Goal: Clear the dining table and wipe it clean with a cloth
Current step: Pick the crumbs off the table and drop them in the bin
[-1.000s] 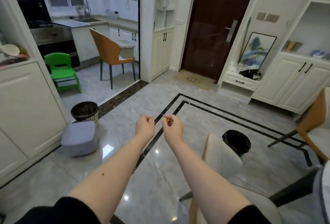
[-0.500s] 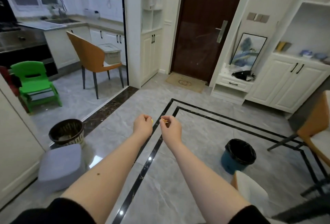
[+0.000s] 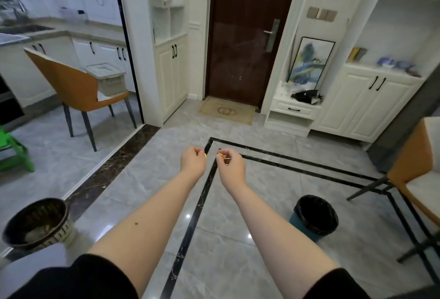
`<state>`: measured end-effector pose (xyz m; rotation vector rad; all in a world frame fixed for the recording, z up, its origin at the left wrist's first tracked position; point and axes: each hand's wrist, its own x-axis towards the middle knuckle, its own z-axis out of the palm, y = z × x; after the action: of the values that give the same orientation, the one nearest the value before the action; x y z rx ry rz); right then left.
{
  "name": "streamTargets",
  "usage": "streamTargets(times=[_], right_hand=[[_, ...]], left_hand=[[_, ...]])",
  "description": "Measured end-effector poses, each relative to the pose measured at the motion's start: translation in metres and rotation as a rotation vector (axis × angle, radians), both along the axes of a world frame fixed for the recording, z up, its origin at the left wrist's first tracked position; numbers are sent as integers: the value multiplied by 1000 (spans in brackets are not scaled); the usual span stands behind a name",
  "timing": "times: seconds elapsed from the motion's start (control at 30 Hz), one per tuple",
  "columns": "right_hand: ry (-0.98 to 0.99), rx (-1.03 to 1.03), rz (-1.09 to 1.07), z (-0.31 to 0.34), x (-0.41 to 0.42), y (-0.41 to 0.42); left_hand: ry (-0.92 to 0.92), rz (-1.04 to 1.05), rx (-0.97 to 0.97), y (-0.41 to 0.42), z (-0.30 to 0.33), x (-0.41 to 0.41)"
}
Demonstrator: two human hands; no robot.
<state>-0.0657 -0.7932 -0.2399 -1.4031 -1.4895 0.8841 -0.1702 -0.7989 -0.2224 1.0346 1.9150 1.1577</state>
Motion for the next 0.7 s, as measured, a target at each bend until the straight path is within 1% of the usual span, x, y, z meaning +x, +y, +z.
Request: streamTargets(times=[0.2,0.4,0.57,0.7], right_hand=[[-17,8,-113,-9,23,87],[-23,13,-268,-1,61,174],[-12,-9,-436,-9,118,210],[-14,-54,-579,-26,184,227]], left_hand=[[5,-121,-7,102,-8,23],[11,-288,-9,212,-3,61],[20,-458,-37,270,-12,123],[21,-632,-59,300,-29,197]])
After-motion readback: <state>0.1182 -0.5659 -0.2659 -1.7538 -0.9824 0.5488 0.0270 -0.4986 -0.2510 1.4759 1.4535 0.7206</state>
